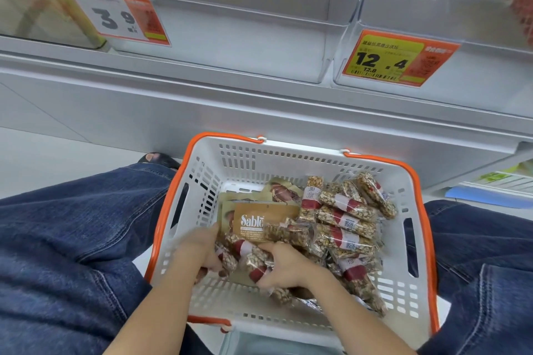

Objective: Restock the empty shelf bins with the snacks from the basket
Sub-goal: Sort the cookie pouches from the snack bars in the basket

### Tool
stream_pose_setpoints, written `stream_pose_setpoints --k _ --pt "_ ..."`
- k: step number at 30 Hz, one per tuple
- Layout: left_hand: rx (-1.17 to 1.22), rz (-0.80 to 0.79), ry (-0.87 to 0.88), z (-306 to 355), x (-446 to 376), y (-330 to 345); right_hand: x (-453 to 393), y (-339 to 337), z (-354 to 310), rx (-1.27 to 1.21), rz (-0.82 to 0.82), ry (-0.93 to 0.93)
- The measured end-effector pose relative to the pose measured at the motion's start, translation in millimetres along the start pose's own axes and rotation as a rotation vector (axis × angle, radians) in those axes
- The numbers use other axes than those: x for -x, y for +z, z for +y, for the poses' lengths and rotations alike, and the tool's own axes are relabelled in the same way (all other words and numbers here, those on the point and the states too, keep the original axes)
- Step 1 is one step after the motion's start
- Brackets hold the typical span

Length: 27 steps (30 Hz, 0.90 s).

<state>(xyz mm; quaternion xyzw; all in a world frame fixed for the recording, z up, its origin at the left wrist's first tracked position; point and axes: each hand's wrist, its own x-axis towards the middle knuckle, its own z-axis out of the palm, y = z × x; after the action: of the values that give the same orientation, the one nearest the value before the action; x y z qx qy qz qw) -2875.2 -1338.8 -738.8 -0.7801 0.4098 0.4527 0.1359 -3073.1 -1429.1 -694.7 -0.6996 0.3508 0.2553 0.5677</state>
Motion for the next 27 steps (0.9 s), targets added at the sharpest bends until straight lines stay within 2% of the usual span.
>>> stream_pose_setpoints --k 4,9,15,18,21,23,25,27 --pt "0.037 0.182 0.1 11.2 16.6 -37.0 12.5 -15.4 -9.7 -0.165 0.117 0.001" --pt "0.271 0.253 0.223 40.5 44.1 -60.3 54.9 -57.1 -25.4 -0.281 0.335 -0.052" --pt "0.274 0.307 0.41 93.0 60.5 -72.6 129.8 -115.8 -35.7 -0.168 0.56 -0.178" --pt "0.252 0.282 0.466 114.7 63.0 -69.6 161.9 -140.2 -15.3 0.034 0.679 -0.185" --pt "0.187 0.227 0.482 130.9 64.8 -60.7 162.7 -147.2 17.2 0.37 0.742 -0.047" --pt "0.118 0.169 0.485 138.2 65.2 -54.4 142.8 -134.7 41.2 0.636 0.698 0.094" --pt "0.07 0.113 0.495 142.6 64.4 -49.2 119.4 -114.2 60.4 0.856 0.632 0.143" --pt "0.031 0.074 0.495 145.1 65.6 -46.7 106.4 -102.3 65.3 0.892 0.65 0.113"
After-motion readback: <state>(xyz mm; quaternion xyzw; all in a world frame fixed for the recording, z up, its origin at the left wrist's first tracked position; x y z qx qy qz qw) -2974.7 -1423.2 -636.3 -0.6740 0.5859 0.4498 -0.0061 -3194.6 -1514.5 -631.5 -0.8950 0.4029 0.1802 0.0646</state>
